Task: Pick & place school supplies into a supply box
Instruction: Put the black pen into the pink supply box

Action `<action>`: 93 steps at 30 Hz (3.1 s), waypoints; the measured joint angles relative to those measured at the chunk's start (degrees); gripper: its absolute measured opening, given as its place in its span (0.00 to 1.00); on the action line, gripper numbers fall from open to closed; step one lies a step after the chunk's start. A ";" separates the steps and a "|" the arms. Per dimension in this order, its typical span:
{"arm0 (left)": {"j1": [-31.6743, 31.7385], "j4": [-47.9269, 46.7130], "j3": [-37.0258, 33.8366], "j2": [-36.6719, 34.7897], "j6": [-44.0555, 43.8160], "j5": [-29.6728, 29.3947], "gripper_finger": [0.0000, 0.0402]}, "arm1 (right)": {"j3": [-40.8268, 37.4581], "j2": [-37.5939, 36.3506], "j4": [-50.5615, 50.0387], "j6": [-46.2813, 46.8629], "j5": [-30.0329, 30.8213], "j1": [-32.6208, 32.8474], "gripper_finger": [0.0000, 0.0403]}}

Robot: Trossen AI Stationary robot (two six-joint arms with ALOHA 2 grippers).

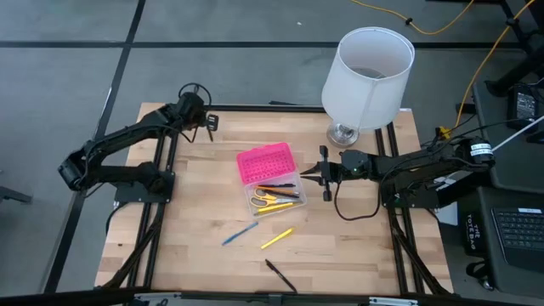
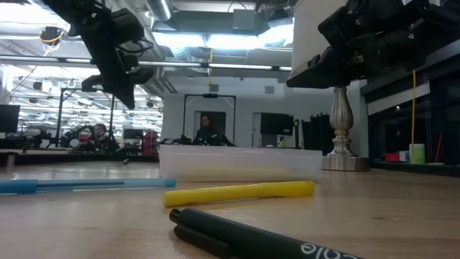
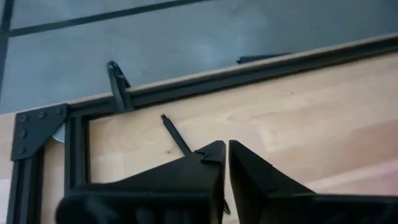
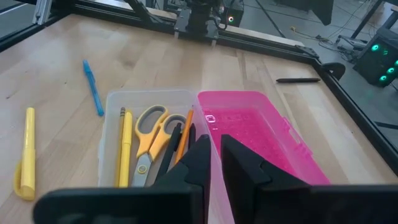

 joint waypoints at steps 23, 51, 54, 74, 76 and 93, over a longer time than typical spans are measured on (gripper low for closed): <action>-0.89 -1.66 0.00 11.36 -15.18 1.01 0.33 | 0.02 0.04 0.00 1.72 0.00 0.02 0.11; 6.75 8.09 0.00 26.64 -17.39 5.91 0.32 | 0.04 0.02 -2.21 1.39 0.00 0.02 0.11; 6.73 8.09 0.00 26.64 -17.81 4.57 0.32 | 0.04 0.02 -2.21 1.34 0.00 0.02 0.11; 5.41 11.08 0.02 31.48 -20.59 -1.33 0.32 | 0.04 0.02 -2.17 1.44 0.00 0.02 0.11; 5.25 10.54 0.00 31.47 -20.54 -1.25 0.32 | 0.04 0.02 -2.17 1.45 0.00 0.02 0.11; 4.43 11.38 0.05 32.42 -22.47 0.87 0.32 | 0.04 0.02 -2.17 1.81 0.00 0.02 0.11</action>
